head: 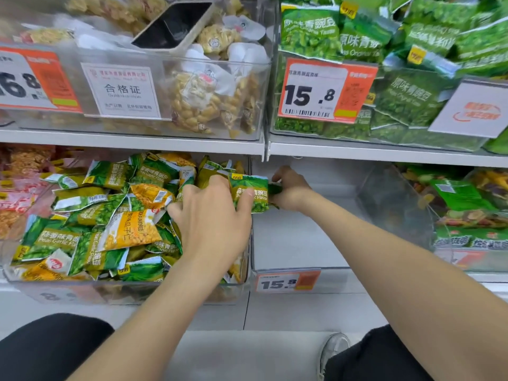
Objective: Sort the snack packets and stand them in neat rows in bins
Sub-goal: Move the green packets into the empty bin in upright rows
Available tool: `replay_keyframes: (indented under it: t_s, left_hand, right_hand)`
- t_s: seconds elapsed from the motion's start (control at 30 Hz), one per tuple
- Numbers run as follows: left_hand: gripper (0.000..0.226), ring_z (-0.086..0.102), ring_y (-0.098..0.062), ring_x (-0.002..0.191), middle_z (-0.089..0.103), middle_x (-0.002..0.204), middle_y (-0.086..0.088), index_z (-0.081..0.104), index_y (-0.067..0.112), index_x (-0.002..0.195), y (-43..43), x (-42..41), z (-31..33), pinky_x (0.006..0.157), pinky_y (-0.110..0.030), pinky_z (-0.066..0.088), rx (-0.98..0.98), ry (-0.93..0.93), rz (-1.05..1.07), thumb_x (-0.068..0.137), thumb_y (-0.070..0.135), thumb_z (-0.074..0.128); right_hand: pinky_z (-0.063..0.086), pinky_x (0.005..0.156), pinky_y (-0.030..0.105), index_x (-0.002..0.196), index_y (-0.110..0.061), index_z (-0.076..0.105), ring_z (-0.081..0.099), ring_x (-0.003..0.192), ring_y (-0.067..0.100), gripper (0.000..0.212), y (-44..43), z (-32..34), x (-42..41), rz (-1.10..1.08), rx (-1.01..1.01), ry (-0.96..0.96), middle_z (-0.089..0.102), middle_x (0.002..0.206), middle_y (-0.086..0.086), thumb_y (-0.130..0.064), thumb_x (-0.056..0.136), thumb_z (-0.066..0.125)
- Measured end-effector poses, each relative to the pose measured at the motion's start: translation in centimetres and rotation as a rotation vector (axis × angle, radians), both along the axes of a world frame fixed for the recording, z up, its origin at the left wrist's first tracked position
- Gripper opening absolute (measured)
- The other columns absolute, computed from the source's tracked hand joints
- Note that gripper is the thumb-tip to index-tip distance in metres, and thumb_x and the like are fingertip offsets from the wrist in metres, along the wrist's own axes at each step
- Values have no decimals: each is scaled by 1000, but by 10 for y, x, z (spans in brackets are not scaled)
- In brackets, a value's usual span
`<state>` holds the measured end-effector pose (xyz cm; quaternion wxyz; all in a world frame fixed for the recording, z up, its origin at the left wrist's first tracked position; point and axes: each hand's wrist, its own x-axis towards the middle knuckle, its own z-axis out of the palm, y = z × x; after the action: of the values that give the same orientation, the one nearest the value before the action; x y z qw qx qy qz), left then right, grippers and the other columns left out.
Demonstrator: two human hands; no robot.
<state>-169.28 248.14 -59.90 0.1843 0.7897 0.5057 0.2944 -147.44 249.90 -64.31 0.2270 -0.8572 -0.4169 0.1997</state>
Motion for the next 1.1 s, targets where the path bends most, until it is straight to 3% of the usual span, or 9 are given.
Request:
replay_keyframes:
  t_s: [0.17,0.33,0.4,0.5,0.57,0.63,0.77,0.93,1.1]
  left_hand:
    - [45,46,-29,104,61,85,0,54,22,91,7,2,-6,85,-47,27,-60,33,11,103,63,42]
    - [52,52,-30,103,60,82,4,51,19,72,10,2,-7,80,-44,23,-90,-20,-8,102,62,49]
    - [48,50,-26,105,64,88,9,55,20,74,9,2,-4,80,-43,20,-113,-65,-24,102,59,55]
    - [35,50,-23,107,65,88,11,57,27,86,4,0,-1,78,-43,20,-52,-80,-60,100,60,58]
    - [26,47,-22,113,66,95,13,58,35,103,-1,0,2,80,-42,20,9,-61,-86,99,60,59]
    - [26,44,-24,117,64,104,14,59,38,115,-6,0,5,83,-42,20,52,-24,-116,99,59,59]
    - [32,47,-27,118,60,117,9,59,37,122,-9,2,0,87,-45,28,73,78,-226,103,61,48]
    - [57,40,-26,139,42,157,-1,35,20,153,-16,0,-18,105,-49,35,202,294,-302,106,51,42]
    - [76,46,-30,126,55,145,-5,23,9,161,-18,-2,-26,96,-48,38,286,487,-316,92,37,37]
  right_hand:
    - [52,72,27,106,-15,76,72,96,25,27,10,-18,6,-17,-30,-5,77,109,9,-26,83,83]
    - [55,83,39,127,-10,57,63,110,38,58,0,-16,0,-101,-2,-239,61,121,15,-43,86,81]
    - [54,82,37,118,-14,61,62,104,36,39,-10,-8,-2,-119,109,-248,61,112,11,-44,95,70]
    - [49,69,32,94,-16,68,67,78,29,36,-45,17,-20,-114,301,353,73,82,9,-48,105,55]
    - [52,70,34,109,-13,69,71,82,30,45,-78,32,-32,42,291,829,76,95,22,-55,104,55]
    - [53,73,31,123,-13,68,70,86,28,47,-101,38,-38,211,287,935,73,107,27,-53,99,66]
    - [48,68,25,124,-12,72,65,76,17,31,-110,32,-33,200,364,800,75,98,9,-24,96,76]
    - [57,68,31,109,-7,69,68,72,17,17,-89,-1,-3,-66,153,537,74,96,12,-20,98,74]
    - [53,56,26,111,-6,68,64,74,24,30,-41,-31,5,-164,139,415,69,94,12,-28,93,79]
